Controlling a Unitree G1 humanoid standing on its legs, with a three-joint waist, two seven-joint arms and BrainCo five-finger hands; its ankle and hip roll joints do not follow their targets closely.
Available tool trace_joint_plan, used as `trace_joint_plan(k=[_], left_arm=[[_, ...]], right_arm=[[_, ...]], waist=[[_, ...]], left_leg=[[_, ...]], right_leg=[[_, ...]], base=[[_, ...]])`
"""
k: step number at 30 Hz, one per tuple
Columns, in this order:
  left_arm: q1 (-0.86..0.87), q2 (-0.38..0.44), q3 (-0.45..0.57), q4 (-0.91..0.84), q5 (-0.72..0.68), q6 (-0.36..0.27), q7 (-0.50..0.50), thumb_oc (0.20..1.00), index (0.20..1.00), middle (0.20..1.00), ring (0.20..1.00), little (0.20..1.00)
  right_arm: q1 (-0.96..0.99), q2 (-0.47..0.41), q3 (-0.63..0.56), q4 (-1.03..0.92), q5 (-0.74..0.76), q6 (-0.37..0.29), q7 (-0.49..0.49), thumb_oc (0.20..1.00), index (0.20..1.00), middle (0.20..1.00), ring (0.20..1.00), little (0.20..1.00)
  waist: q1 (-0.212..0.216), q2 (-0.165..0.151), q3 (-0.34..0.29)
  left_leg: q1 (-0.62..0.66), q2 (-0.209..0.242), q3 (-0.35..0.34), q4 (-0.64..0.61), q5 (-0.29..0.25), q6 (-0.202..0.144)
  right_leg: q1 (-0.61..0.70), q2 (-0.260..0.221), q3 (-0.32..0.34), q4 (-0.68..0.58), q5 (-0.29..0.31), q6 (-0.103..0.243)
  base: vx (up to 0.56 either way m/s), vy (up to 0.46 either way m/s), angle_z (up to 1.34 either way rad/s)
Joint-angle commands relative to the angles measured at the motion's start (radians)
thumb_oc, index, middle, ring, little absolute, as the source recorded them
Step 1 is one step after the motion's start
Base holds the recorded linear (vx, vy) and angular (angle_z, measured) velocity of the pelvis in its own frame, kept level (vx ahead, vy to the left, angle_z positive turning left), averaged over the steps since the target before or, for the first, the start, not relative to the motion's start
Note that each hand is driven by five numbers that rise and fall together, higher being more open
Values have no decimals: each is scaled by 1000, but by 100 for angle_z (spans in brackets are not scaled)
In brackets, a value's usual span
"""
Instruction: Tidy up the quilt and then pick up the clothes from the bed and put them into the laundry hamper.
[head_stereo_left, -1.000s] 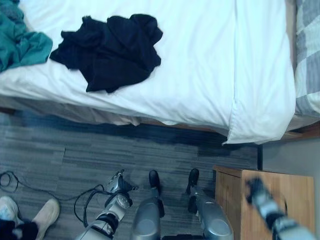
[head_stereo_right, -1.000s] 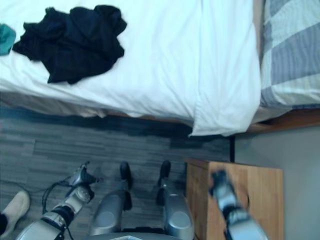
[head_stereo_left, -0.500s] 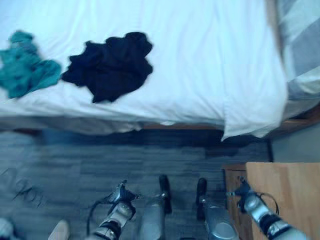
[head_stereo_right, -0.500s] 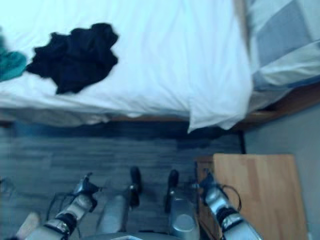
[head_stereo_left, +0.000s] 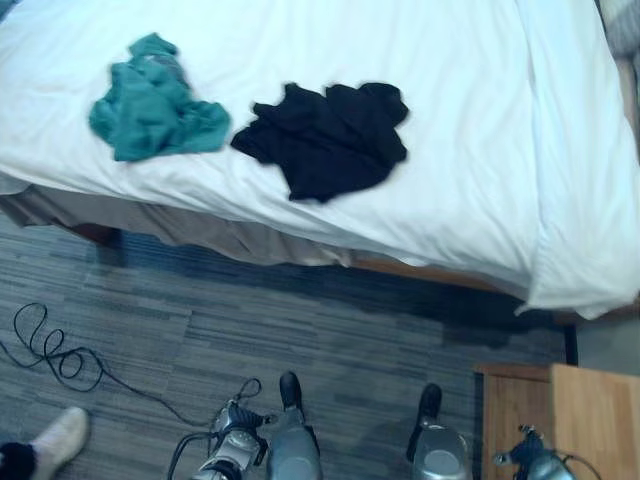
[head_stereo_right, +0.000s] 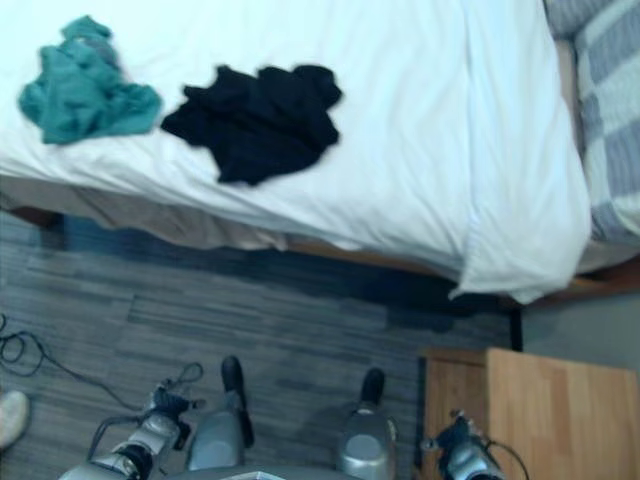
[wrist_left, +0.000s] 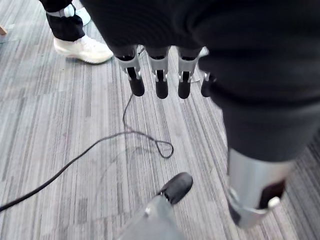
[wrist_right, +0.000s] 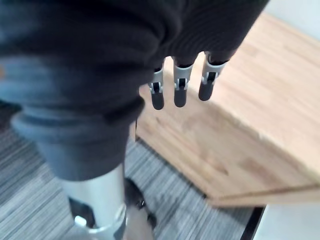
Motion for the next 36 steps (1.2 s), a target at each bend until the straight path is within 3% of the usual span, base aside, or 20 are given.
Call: trace_joint_plan(k=[1,4,6,9,11,13,15,17,18,19,20,22,24,25,28,29,30,31,34,36], left_arm=[[-5,65,-24,10,72,25,1,1000,1000,1000,1000,1000],[-16,71,-33,12,83,28,-10,1000,1000,1000,1000,1000],[-26,80,-44,18,126,47,-28,1000,1000,1000,1000,1000],[-8,69,-38,17,137,31,-33,1000,1000,1000,1000,1000],[-4,41,-38,-19,102,16,-25,1000,1000,1000,1000,1000],[-41,27,-61,-89,58,3,5,1000,1000,1000,1000,1000],[-50,22,-71,-109,51,-1,12,1000,1000,1000,1000,1000],[-66,5,-86,-140,35,-10,20,1000,1000,1000,1000,1000],[-66,5,-86,-140,35,-10,20,1000,1000,1000,1000,1000],[-69,3,-91,-136,35,-13,18,1000,1000,1000,1000,1000],[-72,6,-114,-118,60,-9,13,1000,1000,1000,1000,1000],[-67,0,-132,-108,77,-15,12,1000,1000,1000,1000,1000],[-68,0,-141,-101,93,-14,6,1000,1000,1000,1000,1000],[-74,14,-151,-94,139,-3,5,1000,1000,1000,1000,1000],[-87,35,-156,-99,151,-2,0,1000,1000,1000,1000,1000],[-81,49,-149,-111,159,-1,6,1000,1000,1000,1000,1000],[-76,51,-147,-109,162,3,12,1000,1000,1000,1000,1000],[-73,49,-143,-104,161,5,17,1000,1000,1000,1000,1000],[-67,29,-137,-74,161,16,17,1000,1000,1000,1000,1000],[-56,10,-130,-47,152,6,13,1000,1000,1000,1000,1000]], right_arm=[[-87,25,35,-49,61,-26,-17,1000,1000,1000,1000,1000],[-86,24,48,-68,67,-34,-24,1000,1000,1000,1000,1000],[-88,11,66,-104,53,-33,-30,1000,1000,1000,1000,1000],[-84,3,69,-119,64,-38,-21,1000,1000,1000,1000,1000],[-117,-21,80,-115,53,-33,-27,1000,1000,1000,1000,1000],[-141,-36,68,-91,69,-27,-49,1000,1000,1000,1000,1000],[-147,-36,61,-87,75,-26,-55,1000,1000,1000,1000,1000],[-160,-38,64,-95,83,-26,-61,1000,1000,1000,1000,1000],[-160,-38,64,-95,83,-26,-61,1000,1000,1000,1000,1000],[-161,-39,69,-103,79,-28,-58,1000,1000,1000,1000,1000],[-150,-46,76,-101,64,-29,-59,1000,1000,1000,1000,1000],[-151,-32,81,-105,48,-33,-47,1000,1000,1000,1000,1000],[-145,-28,69,-113,35,-31,-43,1000,1000,1000,1000,1000],[-169,-8,90,-148,1,-25,-42,1000,1000,1000,1000,1000],[-184,21,133,-195,-22,-35,-26,1000,1000,1000,1000,1000],[-204,47,185,-253,-54,-47,-5,1000,1000,1000,1000,1000],[-211,62,208,-260,-63,-53,-1,1000,1000,1000,1000,1000],[-218,73,227,-263,-71,-59,1,1000,1000,1000,1000,1000],[-220,74,258,-266,-62,-71,2,1000,1000,1000,1000,1000],[-222,63,273,-264,-56,-71,11,1000,1000,1000,1000,1000]], waist=[[-14,-1,27],[-34,-1,39],[-76,-6,46],[-76,-5,39],[-62,12,66],[-45,4,97],[-47,6,100],[-53,16,70],[-52,16,70],[-49,26,53],[-32,30,30],[-42,28,6],[-53,29,-3],[-54,1,-11],[-37,-19,0],[-11,-23,7],[-3,-23,9],[-1,-24,10],[-8,-18,10],[5,-7,13]], left_leg=[[6,34,13,5,-108,-1],[22,5,18,11,-127,4],[73,-53,25,45,-217,19],[63,-82,18,164,-283,24],[-69,-29,38,559,-235,-46],[-193,-2,-2,764,-181,-73],[-229,23,-2,771,-190,-66],[-170,77,4,488,-203,-33],[-169,77,5,487,-202,-33],[-146,89,-32,320,-161,-39],[-129,123,-152,182,-111,-58],[-85,102,-253,191,-169,-67],[-70,94,-226,193,-182,-65],[-47,57,-183,196,-209,-43],[-23,48,-121,201,-232,-27],[12,45,-55,187,-244,-17],[20,42,-41,178,-241,-11],[24,33,-39,165,-235,-6],[15,-24,-77,131,-211,17],[6,-68,-90,158,-235,26]], right_leg=[[-47,172,105,75,-139,34],[-61,275,100,20,-187,30],[-125,335,56,-54,-180,21],[-63,325,54,-134,-194,-6],[-2,328,68,-157,-223,-63],[41,324,82,-174,-240,-79],[48,319,90,-178,-245,-78],[49,287,147,-194,-244,-39],[49,287,147,-194,-244,-39],[48,278,170,-200,-241,-22],[51,258,217,-194,-247,-5],[50,234,255,-161,-229,21],[49,218,261,-156,-218,30],[18,180,282,-140,-146,64],[-1,150,237,-126,-114,69],[-5,105,86,-99,-103,55],[0,102,36,-78,-113,50],[1,123,35,-61,-127,49],[-23,310,198,-38,-201,38],[3,323,196,-68,-224,8]], base=[[141,273,-9],[140,184,8],[320,189,10],[273,99,24],[191,102,27],[161,124,-27],[160,227,-45],[259,465,-53],[211,406,-67],[290,570,-79],[385,759,-81],[275,496,-101],[108,401,-92],[70,628,-39],[-17,362,-69],[-65,451,-69],[-58,393,-80],[-40,238,-107],[-9,154,-30],[28,64,65]])
